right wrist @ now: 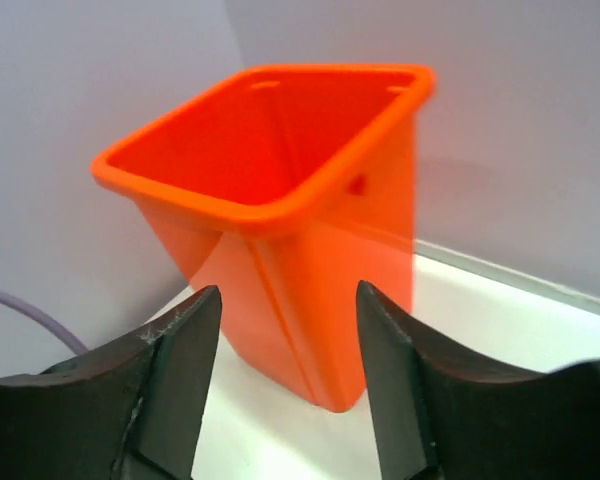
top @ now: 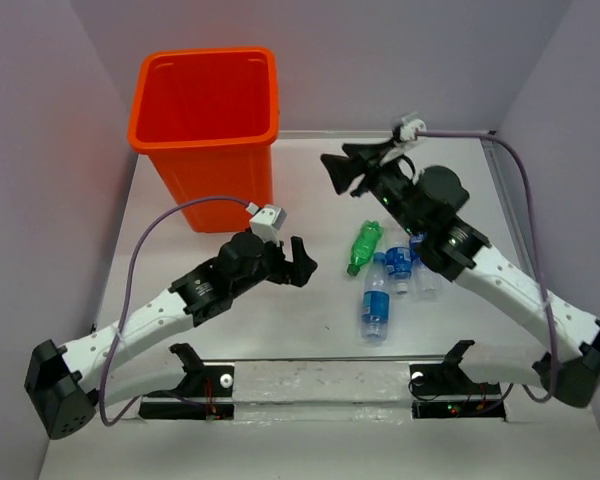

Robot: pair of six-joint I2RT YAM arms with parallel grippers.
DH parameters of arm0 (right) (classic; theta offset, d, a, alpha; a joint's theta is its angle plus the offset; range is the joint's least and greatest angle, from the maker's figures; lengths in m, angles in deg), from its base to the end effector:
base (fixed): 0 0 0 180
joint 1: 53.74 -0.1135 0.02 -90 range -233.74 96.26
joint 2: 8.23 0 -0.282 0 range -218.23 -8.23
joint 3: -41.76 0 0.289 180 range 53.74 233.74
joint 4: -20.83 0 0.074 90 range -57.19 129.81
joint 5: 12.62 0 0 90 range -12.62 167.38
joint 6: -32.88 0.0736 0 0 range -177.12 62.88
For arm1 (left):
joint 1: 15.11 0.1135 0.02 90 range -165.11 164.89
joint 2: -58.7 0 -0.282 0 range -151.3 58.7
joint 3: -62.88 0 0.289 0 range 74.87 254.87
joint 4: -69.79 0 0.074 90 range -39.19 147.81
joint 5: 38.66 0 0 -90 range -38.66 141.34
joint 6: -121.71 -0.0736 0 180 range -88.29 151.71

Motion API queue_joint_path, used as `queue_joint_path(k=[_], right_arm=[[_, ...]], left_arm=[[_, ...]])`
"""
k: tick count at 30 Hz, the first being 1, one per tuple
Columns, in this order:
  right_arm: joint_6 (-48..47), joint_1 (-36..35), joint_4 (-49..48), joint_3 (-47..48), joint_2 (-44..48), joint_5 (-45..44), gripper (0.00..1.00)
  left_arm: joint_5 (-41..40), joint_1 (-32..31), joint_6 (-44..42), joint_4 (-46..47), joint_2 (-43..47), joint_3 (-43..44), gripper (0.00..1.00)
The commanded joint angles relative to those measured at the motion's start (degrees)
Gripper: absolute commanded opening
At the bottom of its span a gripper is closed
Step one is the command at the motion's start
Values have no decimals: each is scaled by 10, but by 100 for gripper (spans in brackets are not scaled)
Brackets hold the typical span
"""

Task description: Put the plastic bottles in the bin

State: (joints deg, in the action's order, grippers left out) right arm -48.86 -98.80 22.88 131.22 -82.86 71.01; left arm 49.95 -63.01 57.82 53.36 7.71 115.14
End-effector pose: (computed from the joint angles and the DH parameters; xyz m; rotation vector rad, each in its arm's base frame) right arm 0.2658 0.2548 0.4919 -0.3446 1.3408 0.7073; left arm 0.1849 -0.2020 0.3004 0.3469 1.8967 -0.8692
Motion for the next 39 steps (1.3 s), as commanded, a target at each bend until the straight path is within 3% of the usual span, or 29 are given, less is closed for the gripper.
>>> queue_joint_path(k=[1, 5, 7, 11, 18, 21, 29, 37, 39], right_arm=[[100, 10, 7, -207, 109, -144, 58], [173, 10, 95, -340, 237, -203, 52], [199, 10, 173, -387, 300, -225, 58], [257, 10, 294, -436, 386, -251, 79], [350, 10, 426, -476, 461, -212, 84], [374, 10, 427, -486, 469, -167, 85], [386, 10, 417, -509, 433, -105, 91], [384, 10, 380, -522, 380, -87, 95], [390, 10, 362, -535, 367, -79, 95]], left_arm=[[-105, -38, 21, 74, -85, 38, 99], [-107, -58, 9, 118, -180, 73, 99], [-106, -60, -7, 133, -239, 106, 99], [-85, -61, -47, 139, -340, 184, 99], [-81, -57, -92, 85, -517, 356, 99], [-62, -46, -98, 78, -580, 406, 99], [-5, -30, -105, 63, -649, 467, 96], [34, -20, -105, 64, -695, 475, 86], [31, -17, -106, 63, -700, 476, 78]])
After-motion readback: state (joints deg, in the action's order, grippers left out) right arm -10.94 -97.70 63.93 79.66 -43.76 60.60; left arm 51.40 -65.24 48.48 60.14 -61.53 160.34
